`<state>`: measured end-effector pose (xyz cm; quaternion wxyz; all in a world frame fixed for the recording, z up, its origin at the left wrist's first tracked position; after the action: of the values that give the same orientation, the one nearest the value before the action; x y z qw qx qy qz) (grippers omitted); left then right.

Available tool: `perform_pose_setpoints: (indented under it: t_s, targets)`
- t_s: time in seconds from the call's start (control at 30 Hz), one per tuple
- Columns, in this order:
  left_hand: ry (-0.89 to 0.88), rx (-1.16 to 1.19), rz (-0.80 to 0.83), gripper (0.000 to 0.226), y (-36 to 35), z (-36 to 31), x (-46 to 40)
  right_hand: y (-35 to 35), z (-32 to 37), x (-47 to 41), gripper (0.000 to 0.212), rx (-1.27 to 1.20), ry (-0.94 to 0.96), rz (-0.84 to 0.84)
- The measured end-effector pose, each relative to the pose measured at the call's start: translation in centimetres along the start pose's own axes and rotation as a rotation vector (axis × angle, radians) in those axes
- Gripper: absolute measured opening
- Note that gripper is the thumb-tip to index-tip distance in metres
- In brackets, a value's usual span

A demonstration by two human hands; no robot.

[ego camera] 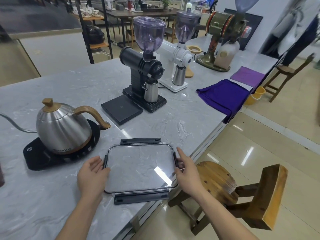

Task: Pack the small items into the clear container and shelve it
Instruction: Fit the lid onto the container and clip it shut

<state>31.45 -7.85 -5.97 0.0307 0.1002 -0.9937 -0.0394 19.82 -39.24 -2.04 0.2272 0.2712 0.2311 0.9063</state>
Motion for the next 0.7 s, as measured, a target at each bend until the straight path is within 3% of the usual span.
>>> perform_pose_setpoints:
  t_s: [0.13, 0.3, 0.43, 0.7]
  targets:
    - [0.077, 0.124, -0.055, 0.048, 0.7, -0.4, 0.1, 0.5, -1.2, -0.1, 0.060, -0.140, -0.149, 0.021]
    - [0.146, 0.223, -0.051, 0.045, 1.6, 0.0, 0.1, 0.0, -0.7, 0.5, 0.036, -0.244, -0.144, 0.052]
    - [0.069, 0.283, -0.045, 0.035, 2.4, -2.7, 0.9, -0.6, 0.5, 1.1, 0.022, -0.430, -0.153, 0.055]
    - [0.006, 0.423, -0.168, 0.022, 8.0, -6.3, 2.0, -2.1, 6.3, 3.8, 0.033, -0.642, 0.025, 0.090]
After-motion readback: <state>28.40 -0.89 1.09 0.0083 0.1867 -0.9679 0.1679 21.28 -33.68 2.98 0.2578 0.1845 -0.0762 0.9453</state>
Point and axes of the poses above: each hand's wrist, its own x-axis away from the middle knuckle, its own y-axis out of the back of the hand, z = x × y, the point moved 10 cm from there along -x, towards the middle knuckle, and after that the axes turned 15 degrees about -y, right-handed, at the moved point
